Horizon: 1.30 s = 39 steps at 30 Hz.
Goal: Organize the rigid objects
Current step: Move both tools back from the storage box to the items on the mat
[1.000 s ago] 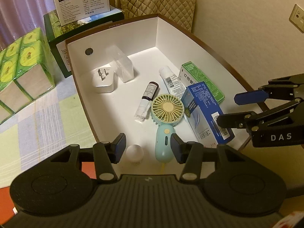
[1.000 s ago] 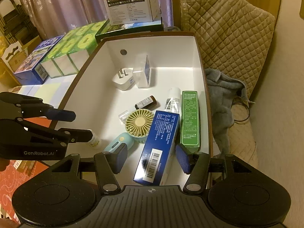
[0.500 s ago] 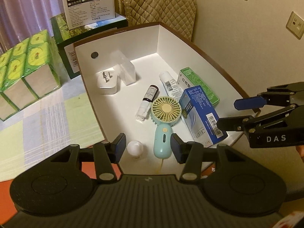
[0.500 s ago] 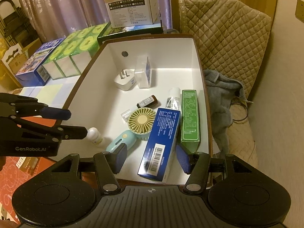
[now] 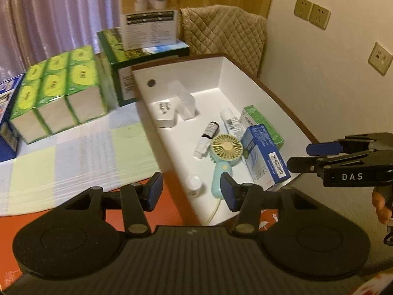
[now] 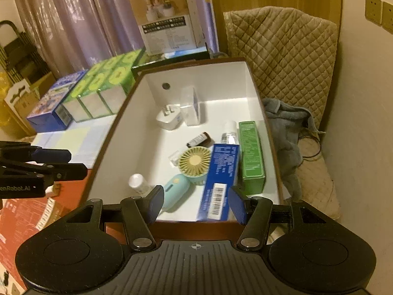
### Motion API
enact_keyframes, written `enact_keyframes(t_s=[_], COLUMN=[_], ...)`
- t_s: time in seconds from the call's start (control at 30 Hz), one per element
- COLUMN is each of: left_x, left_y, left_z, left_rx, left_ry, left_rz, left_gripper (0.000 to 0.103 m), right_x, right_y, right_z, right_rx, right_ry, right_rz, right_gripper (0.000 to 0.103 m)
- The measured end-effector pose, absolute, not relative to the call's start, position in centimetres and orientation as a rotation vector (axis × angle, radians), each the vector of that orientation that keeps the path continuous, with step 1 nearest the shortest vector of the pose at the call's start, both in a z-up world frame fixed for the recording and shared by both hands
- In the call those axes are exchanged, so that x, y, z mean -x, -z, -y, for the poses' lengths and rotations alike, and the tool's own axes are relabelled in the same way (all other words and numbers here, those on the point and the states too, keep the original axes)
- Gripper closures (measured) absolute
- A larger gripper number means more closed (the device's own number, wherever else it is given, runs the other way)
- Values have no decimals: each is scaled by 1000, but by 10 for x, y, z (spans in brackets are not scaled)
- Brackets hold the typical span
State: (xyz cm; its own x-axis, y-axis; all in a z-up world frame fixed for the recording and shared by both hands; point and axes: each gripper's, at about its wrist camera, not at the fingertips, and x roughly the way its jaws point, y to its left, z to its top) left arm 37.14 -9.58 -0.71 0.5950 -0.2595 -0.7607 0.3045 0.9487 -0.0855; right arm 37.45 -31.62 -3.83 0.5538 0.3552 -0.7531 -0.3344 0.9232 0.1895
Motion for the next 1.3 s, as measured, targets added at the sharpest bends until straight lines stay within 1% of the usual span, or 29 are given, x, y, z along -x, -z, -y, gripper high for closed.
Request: enact_keyframes(t_s=[0.37, 0.93, 1.3], left_x=[-328, -285, -258], left_y=[3, 21, 46], left_z=[36, -35, -87], left_rx=[-3, 59, 120], left_ry=[239, 127, 31], left_rz=[-877, -936, -1004], left_gripper=[56, 56, 56], right_x=[-333, -289, -282], right_y=[34, 54, 73], right_z=[283, 200, 145], right_rx=[-46, 3, 61], right_ry=[-477, -672, -758], right_rz=[-874, -941, -986], right_gripper=[48, 48, 48])
